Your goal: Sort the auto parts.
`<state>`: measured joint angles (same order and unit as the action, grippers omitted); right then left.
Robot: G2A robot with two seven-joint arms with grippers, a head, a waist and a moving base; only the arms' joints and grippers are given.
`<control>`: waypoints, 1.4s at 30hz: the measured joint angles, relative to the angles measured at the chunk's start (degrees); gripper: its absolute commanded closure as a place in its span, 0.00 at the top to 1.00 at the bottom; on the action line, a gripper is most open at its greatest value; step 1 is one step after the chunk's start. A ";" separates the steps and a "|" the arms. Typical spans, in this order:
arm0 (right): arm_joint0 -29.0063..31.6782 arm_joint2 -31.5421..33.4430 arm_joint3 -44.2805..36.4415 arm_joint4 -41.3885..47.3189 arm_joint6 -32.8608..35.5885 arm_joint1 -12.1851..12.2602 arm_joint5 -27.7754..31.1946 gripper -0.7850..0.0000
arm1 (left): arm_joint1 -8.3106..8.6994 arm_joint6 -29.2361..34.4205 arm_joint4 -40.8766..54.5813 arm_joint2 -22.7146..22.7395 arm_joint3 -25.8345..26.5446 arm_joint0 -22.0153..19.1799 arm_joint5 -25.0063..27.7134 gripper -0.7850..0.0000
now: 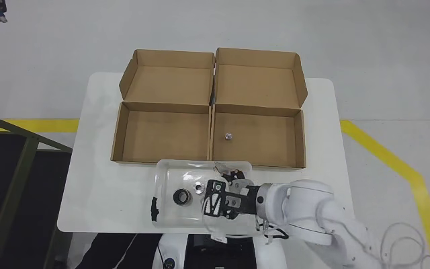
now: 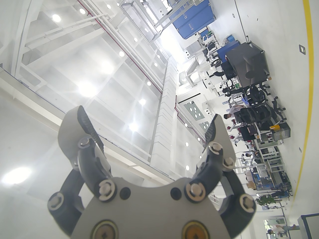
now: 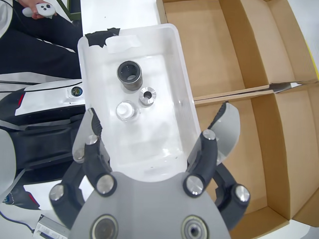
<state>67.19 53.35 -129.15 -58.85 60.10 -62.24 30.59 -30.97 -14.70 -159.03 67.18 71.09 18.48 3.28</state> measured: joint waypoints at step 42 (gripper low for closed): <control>-3.31 -10.98 15.50 -5.65 -5.12 -2.05 -0.34 0.45 | 0.00 0.00 0.00 0.00 0.00 0.00 0.00 1.00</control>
<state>63.88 42.38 -113.65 -64.50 54.97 -64.29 30.25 -30.97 -14.70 -159.03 67.18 71.09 18.48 3.28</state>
